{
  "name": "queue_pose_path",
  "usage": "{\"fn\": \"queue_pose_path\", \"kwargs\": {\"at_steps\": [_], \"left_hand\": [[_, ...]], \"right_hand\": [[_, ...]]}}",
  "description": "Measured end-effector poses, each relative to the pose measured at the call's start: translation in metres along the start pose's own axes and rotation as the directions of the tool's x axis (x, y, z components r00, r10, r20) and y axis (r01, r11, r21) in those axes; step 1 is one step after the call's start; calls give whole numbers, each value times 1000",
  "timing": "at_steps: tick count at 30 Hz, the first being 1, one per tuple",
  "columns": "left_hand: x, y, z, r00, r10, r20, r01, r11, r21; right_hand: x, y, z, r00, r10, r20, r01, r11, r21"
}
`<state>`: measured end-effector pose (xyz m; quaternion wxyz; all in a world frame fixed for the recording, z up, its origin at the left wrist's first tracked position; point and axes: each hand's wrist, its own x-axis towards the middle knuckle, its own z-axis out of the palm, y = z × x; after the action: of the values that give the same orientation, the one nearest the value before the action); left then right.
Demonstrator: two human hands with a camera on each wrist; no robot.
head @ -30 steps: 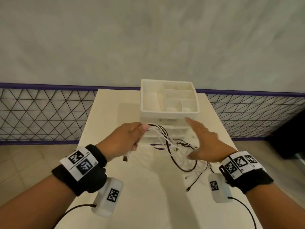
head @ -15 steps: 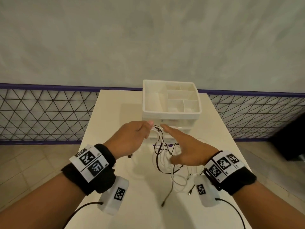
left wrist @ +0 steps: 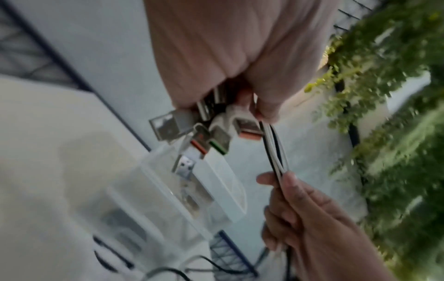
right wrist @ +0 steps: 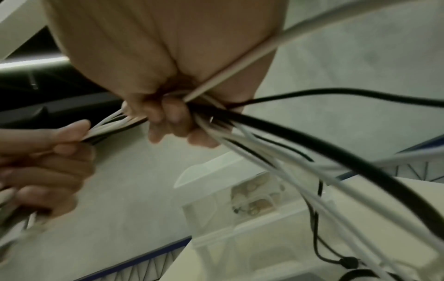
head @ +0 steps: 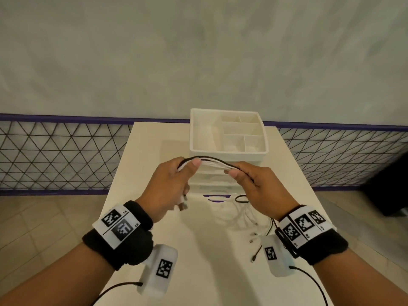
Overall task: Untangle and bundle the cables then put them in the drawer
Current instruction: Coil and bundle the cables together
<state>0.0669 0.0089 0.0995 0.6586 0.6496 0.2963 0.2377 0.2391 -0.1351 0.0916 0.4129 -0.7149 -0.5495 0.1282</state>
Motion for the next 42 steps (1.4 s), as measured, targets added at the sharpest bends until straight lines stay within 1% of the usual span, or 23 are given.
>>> {"fn": "queue_pose_path", "kwargs": {"at_steps": [2,3,5,8,11,13,16,17,19,21,23,24,25,27,29,30,31,33,35,37,39,41,42], "left_hand": [[-1,2,12,998,-66,-19,60,975,-215],[-3,2,19,998,-68,-6,64,967,-245],[-7,0,33,999,-31,44,39,981,-190],[-9,1,49,994,4,105,23,967,-253],[-8,14,54,997,-62,34,70,949,-308],[-3,14,50,991,-126,-31,108,931,-349],[4,12,40,954,-280,-111,199,863,-465],[6,13,35,942,-304,-143,193,838,-510],[10,15,23,935,-305,-179,154,807,-570],[12,16,13,950,-286,-124,161,791,-590],[9,18,9,964,-265,-10,214,798,-564],[7,16,8,967,-251,45,238,827,-509],[6,15,9,968,-232,93,250,878,-408],[6,11,13,967,-189,173,204,976,-77],[2,8,19,950,-166,263,106,968,228],[0,7,21,939,-162,303,62,947,316],[-2,5,23,925,-169,340,44,937,346],[-6,3,23,885,-203,420,107,965,241],[-11,2,23,840,-221,496,161,974,161],[-15,0,24,825,-190,532,148,982,121],[-18,2,23,854,-163,495,108,985,138],[-15,4,18,905,-149,399,86,981,171],[-14,5,14,928,-140,345,92,984,153]], "right_hand": [[1,-8,7,991,-67,-115,68,998,10],[3,-14,11,982,-95,-166,100,995,22],[4,-22,21,963,-163,-214,175,984,37],[1,-30,38,959,-236,-159,241,970,11],[-6,-27,49,955,-291,-62,286,954,-86],[-8,-21,50,958,-287,19,286,948,-141],[-13,-18,45,955,-275,111,291,941,-171],[-16,-17,41,958,-261,119,276,952,-132],[-23,-14,31,977,-184,104,184,983,12],[-26,-9,21,990,-83,113,70,991,118],[-24,-7,13,985,-42,167,26,995,93],[-23,-9,12,976,-47,210,35,997,62],[-21,-11,12,963,-67,260,63,998,21],[-18,-15,14,935,-113,336,142,988,-64],[-13,-19,15,926,-146,349,197,973,-116],[-11,-22,14,930,-150,336,201,972,-121],[-9,-25,13,938,-145,316,188,976,-107],[-7,-29,9,959,-72,274,73,997,10],[-6,-34,6,963,7,270,-47,988,144],[-5,-32,4,976,0,217,-23,994,104],[-2,-27,-2,971,11,237,-25,998,54],[-2,-20,-13,954,83,289,-111,991,81],[-3,-16,-18,952,111,285,-140,987,82]]}}
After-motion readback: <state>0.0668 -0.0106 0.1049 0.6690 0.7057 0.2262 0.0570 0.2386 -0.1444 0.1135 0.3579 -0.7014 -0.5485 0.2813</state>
